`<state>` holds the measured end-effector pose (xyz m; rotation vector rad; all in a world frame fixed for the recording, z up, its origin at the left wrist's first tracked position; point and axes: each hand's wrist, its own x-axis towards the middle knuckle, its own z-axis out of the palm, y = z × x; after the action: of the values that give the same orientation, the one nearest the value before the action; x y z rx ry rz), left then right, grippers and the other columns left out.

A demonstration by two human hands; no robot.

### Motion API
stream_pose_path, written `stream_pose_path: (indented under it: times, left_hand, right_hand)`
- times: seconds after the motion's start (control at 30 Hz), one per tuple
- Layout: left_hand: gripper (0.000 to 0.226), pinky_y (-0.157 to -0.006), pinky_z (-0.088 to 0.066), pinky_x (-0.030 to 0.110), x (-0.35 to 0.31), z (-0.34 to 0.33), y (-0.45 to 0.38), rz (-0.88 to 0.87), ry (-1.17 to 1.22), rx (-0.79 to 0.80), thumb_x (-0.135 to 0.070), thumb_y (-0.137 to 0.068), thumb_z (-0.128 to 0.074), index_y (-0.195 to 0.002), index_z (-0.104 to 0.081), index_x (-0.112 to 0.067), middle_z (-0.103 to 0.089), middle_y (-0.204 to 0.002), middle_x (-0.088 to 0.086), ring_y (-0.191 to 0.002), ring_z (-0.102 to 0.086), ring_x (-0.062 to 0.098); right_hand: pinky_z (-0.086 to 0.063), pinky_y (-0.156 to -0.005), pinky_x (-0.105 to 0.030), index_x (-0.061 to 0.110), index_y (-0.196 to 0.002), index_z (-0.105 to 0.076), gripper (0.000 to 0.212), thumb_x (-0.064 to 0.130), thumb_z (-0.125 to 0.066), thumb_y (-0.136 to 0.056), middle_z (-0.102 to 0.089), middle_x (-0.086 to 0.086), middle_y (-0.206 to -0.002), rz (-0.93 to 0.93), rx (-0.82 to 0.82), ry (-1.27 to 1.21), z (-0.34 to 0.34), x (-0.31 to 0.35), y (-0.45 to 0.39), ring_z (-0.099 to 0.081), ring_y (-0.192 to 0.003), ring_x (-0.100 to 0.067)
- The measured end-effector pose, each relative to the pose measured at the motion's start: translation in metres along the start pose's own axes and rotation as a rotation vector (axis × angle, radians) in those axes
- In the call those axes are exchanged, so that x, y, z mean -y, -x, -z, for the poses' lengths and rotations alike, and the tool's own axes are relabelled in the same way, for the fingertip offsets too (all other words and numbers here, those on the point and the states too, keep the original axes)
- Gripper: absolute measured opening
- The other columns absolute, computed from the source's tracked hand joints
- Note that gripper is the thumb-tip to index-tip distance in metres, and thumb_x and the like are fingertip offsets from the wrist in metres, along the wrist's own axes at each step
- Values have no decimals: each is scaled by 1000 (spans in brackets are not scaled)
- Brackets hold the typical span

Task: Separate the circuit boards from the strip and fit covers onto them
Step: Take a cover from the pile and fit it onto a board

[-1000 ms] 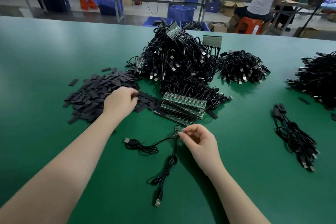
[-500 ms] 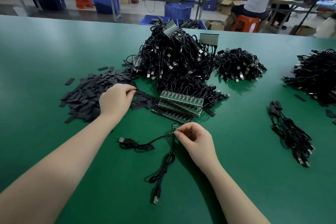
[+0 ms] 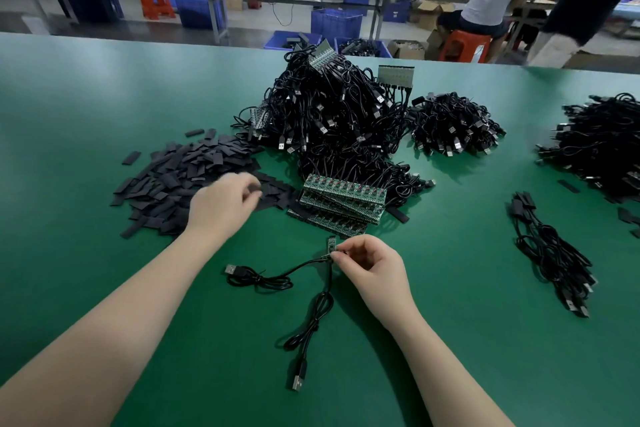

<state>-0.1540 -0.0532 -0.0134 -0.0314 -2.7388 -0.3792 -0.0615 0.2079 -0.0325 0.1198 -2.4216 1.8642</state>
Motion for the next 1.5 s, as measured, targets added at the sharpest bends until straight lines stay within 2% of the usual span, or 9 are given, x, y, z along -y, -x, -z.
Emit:
stream_pose_path:
  times: [0.2,0.53,0.67,0.8,0.9,1.07,1.2,1.3,1.5]
  left_hand:
    - [34,-70,-53,34,2,-9,0,62,-163,93,-46,-96,-53,-121,-66,-27,-64,-118,0,-102,-61,25]
    - [22,-68,-48,33,1,0,0,96,-136,-43,-34,-97,-58,-110,-74,-27,-74,-96,-2,-89,-66,25]
    - [19,-57,-41,24,-20,15,14,148,192,-319,-34,-96,-58,-102,-74,-26,-71,-81,-12,-68,-61,5]
    - [6,-61,-47,12,-66,22,37,99,653,-229,-28,-93,-62,-96,-65,-32,-64,-83,-23,-77,-61,-5]
    - [9,-67,-50,12,-91,12,59,19,725,-108,-28,-92,-64,-99,-66,-33,-67,-84,-22,-83,-62,-4]
    - [15,-63,-55,30,-84,-7,56,92,490,-1,-32,-94,-59,-106,-65,-39,-68,-89,-19,-77,-62,-1]
    - [27,-50,-44,22,-48,1,23,160,366,-103,-35,-97,-53,-124,-60,-34,-68,-98,-18,-63,-59,5]
    - [39,-69,-55,34,-19,7,-5,180,234,-31,-36,-99,-50,-137,-53,-26,-67,-119,-7,-85,-65,17]
    - [40,-95,-44,50,49,10,-33,321,-268,120,-28,-102,-40,-139,-48,-14,-49,-141,13,-122,-48,40]
  right_hand:
    - [-54,-70,-34,34,-81,-70,18,19,-77,-85,-70,-1,-77,-5,2,-27,0,0,0,-64,-76,-27]
    - [-54,-68,-31,30,-79,-70,15,18,-78,-85,-70,-2,-76,-9,3,-48,0,1,1,-61,-68,-19]
    - [-54,-67,-27,29,-80,-71,14,17,-77,-85,-70,2,-77,-3,-33,-28,0,-1,0,-63,-71,-17]
    - [-49,-66,-12,35,-86,-71,19,16,-76,-86,-72,15,-80,-9,-80,-9,-2,-1,-2,-64,-71,-3]
    - [-46,-65,-9,35,-87,-71,23,13,-75,-87,-72,18,-79,-8,-100,-26,-3,-1,-2,-63,-69,2]
    - [-49,-70,-10,34,-87,-72,22,11,-74,-87,-73,18,-83,8,-73,-6,-3,-3,-1,-68,-76,0]
    - [-49,-69,-9,33,-88,-73,20,13,-74,-87,-73,20,-83,9,-45,14,-2,-3,-2,-67,-77,0]
    - [-50,-70,-10,34,-88,-73,20,14,-74,-87,-72,20,-83,5,-43,20,-2,-3,-2,-67,-77,-1]
    - [-50,-68,-11,34,-86,-72,19,15,-75,-87,-72,17,-82,3,-38,10,-2,-3,-2,-66,-74,-1]
